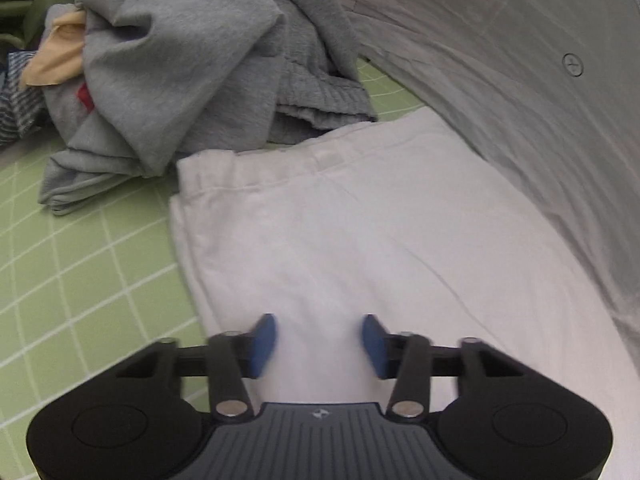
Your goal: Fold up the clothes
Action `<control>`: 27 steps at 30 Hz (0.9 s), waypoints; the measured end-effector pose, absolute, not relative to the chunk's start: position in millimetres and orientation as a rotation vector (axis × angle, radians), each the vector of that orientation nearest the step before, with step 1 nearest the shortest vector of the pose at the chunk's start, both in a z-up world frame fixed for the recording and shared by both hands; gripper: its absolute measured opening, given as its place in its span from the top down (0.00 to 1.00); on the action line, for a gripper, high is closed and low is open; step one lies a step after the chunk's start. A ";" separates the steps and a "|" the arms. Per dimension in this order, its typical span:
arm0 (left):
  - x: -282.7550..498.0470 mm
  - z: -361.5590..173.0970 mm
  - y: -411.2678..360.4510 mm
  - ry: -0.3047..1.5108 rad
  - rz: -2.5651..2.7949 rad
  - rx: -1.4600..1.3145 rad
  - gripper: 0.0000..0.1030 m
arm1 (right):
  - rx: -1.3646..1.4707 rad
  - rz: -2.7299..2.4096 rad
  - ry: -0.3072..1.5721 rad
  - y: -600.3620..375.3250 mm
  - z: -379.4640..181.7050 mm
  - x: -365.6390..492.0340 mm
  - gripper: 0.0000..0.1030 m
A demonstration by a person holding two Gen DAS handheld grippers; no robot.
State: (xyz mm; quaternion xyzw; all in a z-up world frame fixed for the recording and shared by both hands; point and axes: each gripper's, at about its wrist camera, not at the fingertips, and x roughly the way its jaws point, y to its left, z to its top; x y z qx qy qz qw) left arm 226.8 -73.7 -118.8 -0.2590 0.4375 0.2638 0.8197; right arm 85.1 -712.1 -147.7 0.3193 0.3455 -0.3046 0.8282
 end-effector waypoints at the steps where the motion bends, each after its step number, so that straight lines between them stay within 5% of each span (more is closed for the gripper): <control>1: 219.6 -118.7 -69.6 0.942 0.564 -0.588 0.86 | 0.672 -0.639 0.731 -713.1 -146.3 77.0 0.67; 3: 202.6 -119.1 -60.8 0.961 0.569 -0.676 0.94 | 0.660 -0.624 0.727 -715.1 -143.5 60.7 0.71; 12: 101.1 -116.7 -74.9 1.001 0.426 -0.705 0.93 | 0.537 -0.730 0.746 -754.4 -138.1 -46.1 0.80; 19: 55.5 -116.3 -76.5 0.986 0.324 -0.707 0.63 | 0.528 -0.863 0.770 -804.2 -134.7 -110.7 0.78; 22: 59.1 -118.4 -70.9 0.967 0.312 -0.741 0.47 | 0.531 -0.880 0.759 -794.2 -129.9 -116.5 0.69; 27: 84.7 -118.1 -59.4 0.935 0.271 -0.767 0.35 | 0.618 -0.866 0.706 -758.7 -125.6 -123.4 0.55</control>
